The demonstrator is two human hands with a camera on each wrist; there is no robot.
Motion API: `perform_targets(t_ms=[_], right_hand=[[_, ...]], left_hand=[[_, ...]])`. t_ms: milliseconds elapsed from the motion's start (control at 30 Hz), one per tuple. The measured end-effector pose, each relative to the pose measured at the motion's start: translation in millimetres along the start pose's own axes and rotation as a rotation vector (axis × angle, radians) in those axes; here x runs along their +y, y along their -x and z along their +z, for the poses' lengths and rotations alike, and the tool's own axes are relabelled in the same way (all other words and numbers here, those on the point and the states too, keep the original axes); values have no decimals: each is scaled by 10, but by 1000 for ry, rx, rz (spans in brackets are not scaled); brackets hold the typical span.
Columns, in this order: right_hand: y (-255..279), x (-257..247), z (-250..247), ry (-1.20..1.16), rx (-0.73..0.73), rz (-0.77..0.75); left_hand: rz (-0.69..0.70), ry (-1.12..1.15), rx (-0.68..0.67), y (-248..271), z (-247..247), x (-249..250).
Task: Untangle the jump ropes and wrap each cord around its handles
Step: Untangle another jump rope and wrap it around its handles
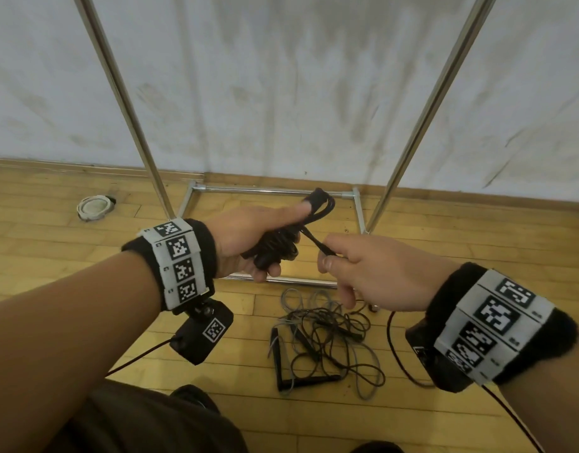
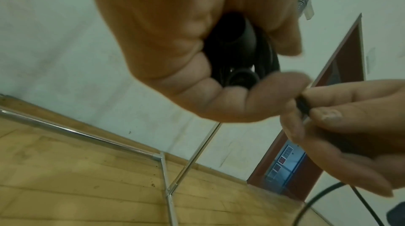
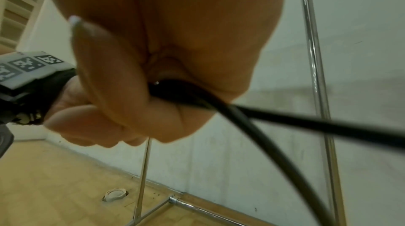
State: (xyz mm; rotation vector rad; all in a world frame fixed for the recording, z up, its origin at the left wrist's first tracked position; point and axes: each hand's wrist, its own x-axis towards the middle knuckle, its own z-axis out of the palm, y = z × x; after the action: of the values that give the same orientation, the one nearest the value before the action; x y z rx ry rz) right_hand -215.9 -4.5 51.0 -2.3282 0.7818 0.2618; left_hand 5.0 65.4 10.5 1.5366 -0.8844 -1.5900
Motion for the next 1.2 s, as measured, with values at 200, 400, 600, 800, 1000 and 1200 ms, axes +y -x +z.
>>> perform_targets(t_ms=[200, 400, 600, 800, 1000, 1200], right_hand=[[18, 50, 2, -23, 5, 30], [33, 97, -37, -32, 29, 10], [13, 130, -44, 0, 28, -4], [-19, 213, -35, -38, 33, 11], [-102, 353, 51, -129, -50, 54], [-308, 408, 86, 75, -183, 87]], left_hand=[[43, 76, 103, 34, 26, 19], [77, 171, 148, 74, -16, 75], [86, 148, 123, 96, 10, 89], [93, 135, 46, 111, 42, 109], [90, 125, -105, 140, 111, 136], [-108, -398, -410, 134, 483, -82]])
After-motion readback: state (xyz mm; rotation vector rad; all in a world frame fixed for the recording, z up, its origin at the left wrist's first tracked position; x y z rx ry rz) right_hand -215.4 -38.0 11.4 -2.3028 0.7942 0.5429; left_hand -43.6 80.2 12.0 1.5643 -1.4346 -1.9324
